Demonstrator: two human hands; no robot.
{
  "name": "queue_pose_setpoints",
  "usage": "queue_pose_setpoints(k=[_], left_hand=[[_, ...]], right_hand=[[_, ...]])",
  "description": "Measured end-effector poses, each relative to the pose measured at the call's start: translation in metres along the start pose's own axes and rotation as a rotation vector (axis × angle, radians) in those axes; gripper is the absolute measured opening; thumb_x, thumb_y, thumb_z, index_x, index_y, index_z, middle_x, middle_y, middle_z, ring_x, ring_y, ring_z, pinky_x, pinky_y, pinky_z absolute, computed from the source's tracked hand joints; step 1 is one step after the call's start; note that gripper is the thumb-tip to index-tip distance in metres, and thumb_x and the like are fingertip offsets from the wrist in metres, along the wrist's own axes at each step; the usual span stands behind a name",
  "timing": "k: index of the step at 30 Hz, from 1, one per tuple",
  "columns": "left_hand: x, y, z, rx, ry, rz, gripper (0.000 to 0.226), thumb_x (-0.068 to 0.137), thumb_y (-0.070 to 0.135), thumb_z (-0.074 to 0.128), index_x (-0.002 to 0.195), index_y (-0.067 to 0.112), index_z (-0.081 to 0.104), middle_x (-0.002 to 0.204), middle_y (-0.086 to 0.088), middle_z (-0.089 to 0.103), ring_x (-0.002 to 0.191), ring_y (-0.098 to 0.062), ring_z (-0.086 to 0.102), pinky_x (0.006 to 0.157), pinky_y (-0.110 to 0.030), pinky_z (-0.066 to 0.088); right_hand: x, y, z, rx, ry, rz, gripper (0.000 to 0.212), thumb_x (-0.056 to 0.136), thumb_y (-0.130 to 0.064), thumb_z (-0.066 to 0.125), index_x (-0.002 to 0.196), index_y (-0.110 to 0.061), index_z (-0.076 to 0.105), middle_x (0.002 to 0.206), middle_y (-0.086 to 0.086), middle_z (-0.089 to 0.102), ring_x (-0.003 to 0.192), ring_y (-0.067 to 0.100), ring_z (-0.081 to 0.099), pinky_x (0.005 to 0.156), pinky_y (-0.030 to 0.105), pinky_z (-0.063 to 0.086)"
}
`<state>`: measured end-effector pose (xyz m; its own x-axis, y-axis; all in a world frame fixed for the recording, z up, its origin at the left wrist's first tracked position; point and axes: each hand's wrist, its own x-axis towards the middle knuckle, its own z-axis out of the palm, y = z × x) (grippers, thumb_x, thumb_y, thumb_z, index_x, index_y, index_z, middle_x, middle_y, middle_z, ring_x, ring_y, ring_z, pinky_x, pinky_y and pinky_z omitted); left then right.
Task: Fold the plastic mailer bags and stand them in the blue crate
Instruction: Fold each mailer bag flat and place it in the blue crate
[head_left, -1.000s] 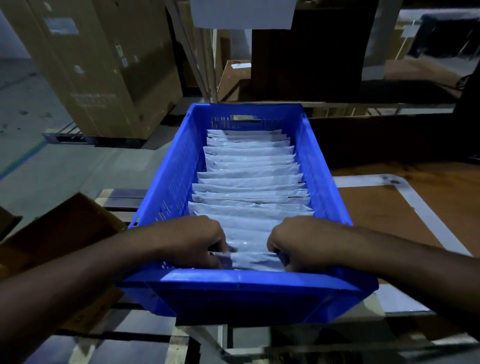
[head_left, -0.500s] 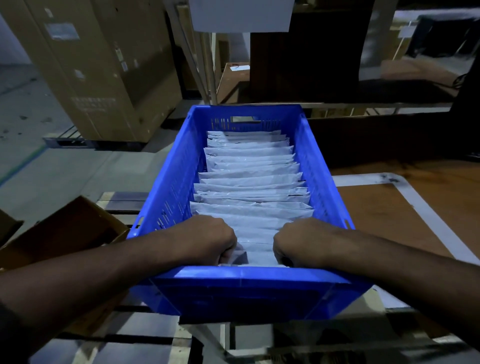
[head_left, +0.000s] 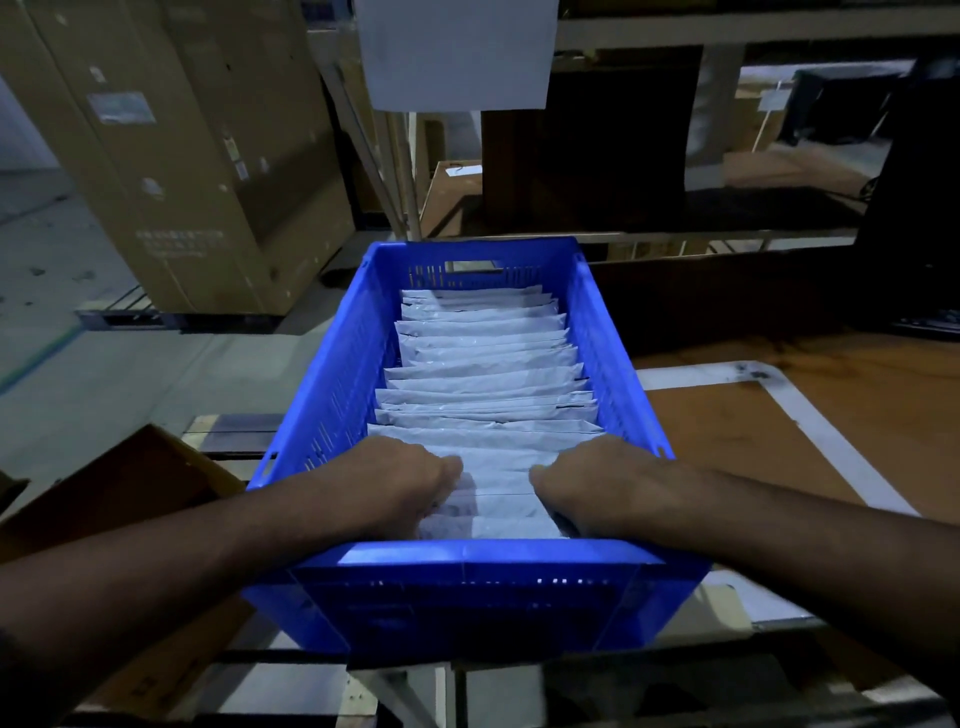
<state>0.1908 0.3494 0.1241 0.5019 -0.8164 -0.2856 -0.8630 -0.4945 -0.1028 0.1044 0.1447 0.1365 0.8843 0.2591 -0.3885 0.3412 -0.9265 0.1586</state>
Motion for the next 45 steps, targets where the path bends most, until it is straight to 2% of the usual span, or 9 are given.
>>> queue_pose_setpoints(k=[6, 10, 13, 17, 24, 28, 32, 38, 45], left_hand=[[-0.004, -0.009, 0.005, -0.040, -0.015, -0.012, 0.031, 0.082, 0.039, 0.065, 0.099, 0.028, 0.041, 0.097, 0.006, 0.062, 0.087, -0.025, 0.061, 0.066, -0.035, 0.040], [0.005, -0.012, 0.011, 0.027, -0.004, 0.073, 0.015, 0.080, 0.033, 0.058, 0.088, 0.026, 0.048, 0.093, 0.006, 0.061, 0.081, -0.024, 0.060, 0.066, -0.034, 0.046], [0.013, -0.013, 0.017, 0.065, -0.007, 0.112, 0.019, 0.080, 0.036, 0.057, 0.078, 0.019, 0.051, 0.081, 0.002, 0.063, 0.074, -0.025, 0.060, 0.067, -0.035, 0.053], [0.021, -0.008, 0.013, 0.141, -0.005, -0.013, 0.044, 0.076, 0.053, 0.067, 0.070, 0.015, 0.043, 0.083, -0.003, 0.065, 0.079, -0.030, 0.062, 0.060, -0.032, 0.040], [0.022, -0.009, 0.016, 0.106, 0.052, -0.084, 0.040, 0.078, 0.057, 0.069, 0.085, 0.022, 0.052, 0.097, -0.001, 0.068, 0.090, -0.029, 0.065, 0.063, -0.033, 0.040], [0.016, -0.011, 0.013, 0.067, 0.063, -0.081, 0.043, 0.075, 0.060, 0.070, 0.088, 0.025, 0.048, 0.100, 0.003, 0.065, 0.092, -0.026, 0.064, 0.063, -0.034, 0.038], [0.014, -0.009, 0.013, 0.056, 0.052, -0.056, 0.045, 0.077, 0.058, 0.069, 0.092, 0.028, 0.040, 0.106, 0.002, 0.064, 0.095, -0.027, 0.064, 0.065, -0.035, 0.039], [0.011, -0.005, 0.017, -0.009, 0.050, -0.054, 0.068, 0.064, 0.080, 0.066, 0.101, 0.026, 0.045, 0.105, 0.004, 0.062, 0.093, -0.026, 0.065, 0.063, -0.034, 0.039], [0.026, -0.008, 0.005, 0.127, 0.071, -0.076, 0.053, 0.076, 0.066, 0.071, 0.090, 0.027, 0.038, 0.107, -0.003, 0.067, 0.097, -0.030, 0.065, 0.064, -0.034, 0.032]], right_hand=[[0.000, 0.001, 0.000, 0.088, 0.050, 0.004, 0.026, 0.090, -0.012, 0.055, 0.094, -0.020, 0.030, 0.113, 0.009, 0.051, 0.099, 0.029, 0.053, 0.067, 0.037, 0.037], [0.007, -0.003, 0.003, -0.012, -0.030, -0.015, 0.005, 0.091, -0.012, 0.053, 0.094, -0.013, 0.050, 0.109, 0.010, 0.063, 0.088, 0.031, 0.059, 0.067, 0.036, 0.044], [0.013, -0.005, 0.001, -0.147, -0.072, -0.078, 0.018, 0.092, -0.015, 0.052, 0.102, -0.011, 0.066, 0.110, 0.013, 0.067, 0.096, 0.033, 0.064, 0.066, 0.032, 0.037], [0.017, -0.003, 0.000, -0.136, 0.008, -0.011, 0.012, 0.087, -0.018, 0.061, 0.097, -0.014, 0.068, 0.105, 0.010, 0.068, 0.095, 0.033, 0.065, 0.069, 0.033, 0.048], [0.021, 0.002, 0.004, -0.110, 0.058, 0.065, 0.009, 0.082, -0.015, 0.064, 0.091, -0.018, 0.061, 0.104, 0.006, 0.068, 0.097, 0.031, 0.065, 0.066, 0.033, 0.043], [0.015, 0.005, 0.004, 0.028, 0.039, 0.103, 0.060, 0.067, -0.057, 0.082, 0.093, -0.020, 0.043, 0.100, -0.001, 0.062, 0.094, 0.025, 0.062, 0.063, 0.035, 0.038], [0.019, 0.002, 0.009, -0.032, 0.068, 0.134, 0.083, 0.059, -0.070, 0.081, 0.097, -0.020, 0.027, 0.105, -0.001, 0.052, 0.094, 0.023, 0.060, 0.056, 0.035, 0.029], [0.027, 0.002, 0.005, -0.051, 0.052, 0.120, 0.063, 0.072, -0.044, 0.085, 0.097, -0.014, 0.035, 0.102, 0.008, 0.066, 0.089, 0.028, 0.064, 0.060, 0.034, 0.034], [0.029, 0.005, 0.007, -0.062, 0.123, 0.165, 0.058, 0.075, -0.036, 0.082, 0.096, -0.015, 0.032, 0.106, 0.007, 0.067, 0.096, 0.029, 0.065, 0.062, 0.034, 0.036]])
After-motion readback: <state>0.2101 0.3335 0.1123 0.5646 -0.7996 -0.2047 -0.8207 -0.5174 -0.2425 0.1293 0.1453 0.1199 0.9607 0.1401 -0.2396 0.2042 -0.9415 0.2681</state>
